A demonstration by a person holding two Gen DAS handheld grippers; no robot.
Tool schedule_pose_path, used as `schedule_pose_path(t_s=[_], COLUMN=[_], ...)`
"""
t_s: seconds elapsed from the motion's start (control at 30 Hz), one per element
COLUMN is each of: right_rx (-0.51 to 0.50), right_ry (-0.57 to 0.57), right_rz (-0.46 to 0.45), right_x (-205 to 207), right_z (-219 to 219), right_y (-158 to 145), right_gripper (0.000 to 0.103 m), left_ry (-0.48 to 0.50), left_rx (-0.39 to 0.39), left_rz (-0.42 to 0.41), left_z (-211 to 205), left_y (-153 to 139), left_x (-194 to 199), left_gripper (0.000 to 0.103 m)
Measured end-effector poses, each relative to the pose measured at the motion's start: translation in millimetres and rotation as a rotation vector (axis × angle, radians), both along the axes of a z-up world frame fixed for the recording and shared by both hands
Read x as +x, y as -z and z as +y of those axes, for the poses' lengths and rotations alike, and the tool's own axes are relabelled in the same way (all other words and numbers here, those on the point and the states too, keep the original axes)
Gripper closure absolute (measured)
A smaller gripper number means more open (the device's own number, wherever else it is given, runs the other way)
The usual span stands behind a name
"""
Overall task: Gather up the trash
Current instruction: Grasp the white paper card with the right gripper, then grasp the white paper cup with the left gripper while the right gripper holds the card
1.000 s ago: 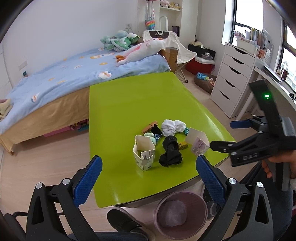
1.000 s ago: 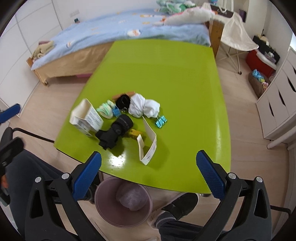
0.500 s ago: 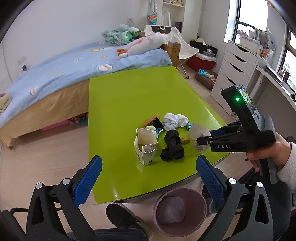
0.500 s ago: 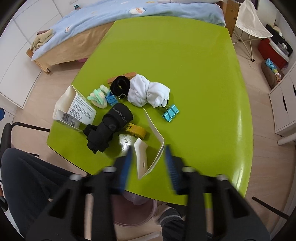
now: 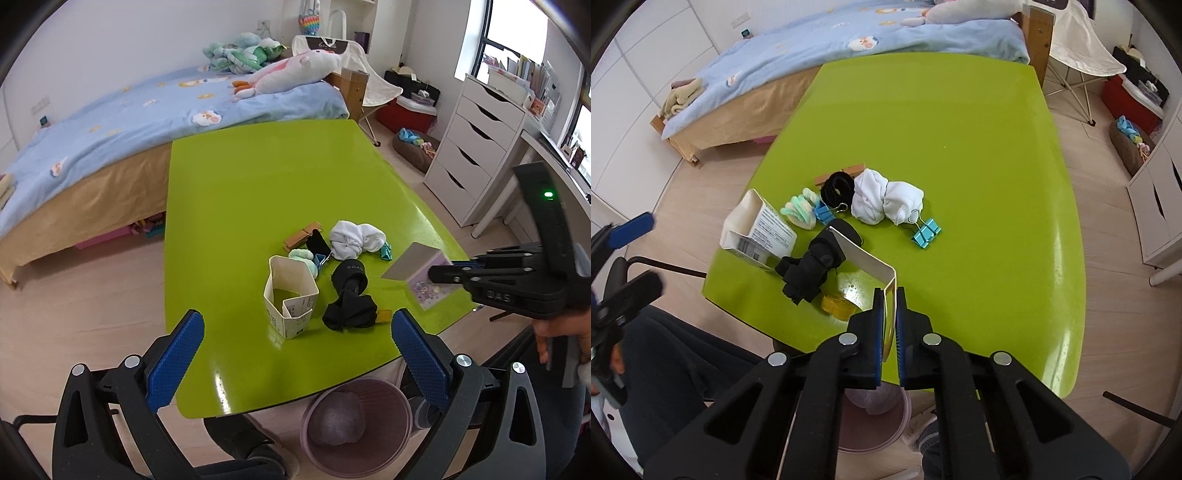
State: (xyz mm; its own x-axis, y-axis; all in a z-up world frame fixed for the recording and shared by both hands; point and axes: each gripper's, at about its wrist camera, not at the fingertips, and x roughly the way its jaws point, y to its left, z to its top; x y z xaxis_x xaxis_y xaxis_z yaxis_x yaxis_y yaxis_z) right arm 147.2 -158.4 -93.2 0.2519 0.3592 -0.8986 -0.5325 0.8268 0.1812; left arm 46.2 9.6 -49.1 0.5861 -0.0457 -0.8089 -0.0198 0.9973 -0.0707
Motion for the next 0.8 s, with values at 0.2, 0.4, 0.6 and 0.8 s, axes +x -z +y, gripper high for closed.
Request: schedule_pose_path(t_s=[0.2, 0.4, 0.6, 0.8], right_rx=[0.013, 0.020, 0.024, 0.029], right_ry=[0.007, 0.015, 0.015, 0.017], right_rz=[-0.005, -0.003, 0.003, 0.007], right_x=[-5.6, -9.2, -10.3, -10.7], right_z=[-8.2, -15.3, -17.8, -18.9], right_y=[-6.3, -8.6, -8.4, -6.7], right_gripper=[0.098, 0.098, 0.098, 0.098], left_ry=[-0.017, -0.064, -0.082, -0.077], left_rx=[-0.023, -0.043, -0.058, -0.085], left_rz=[0.069, 0.153, 0.182, 0.183], left_z=[6.0, 12.5, 14.9, 17.0], left_y=[19.4, 44.5, 58.7, 61.9], left_x=[24.9, 51.6, 62.5, 65.2], left_gripper=[0.006, 0.006, 0.015, 0.068])
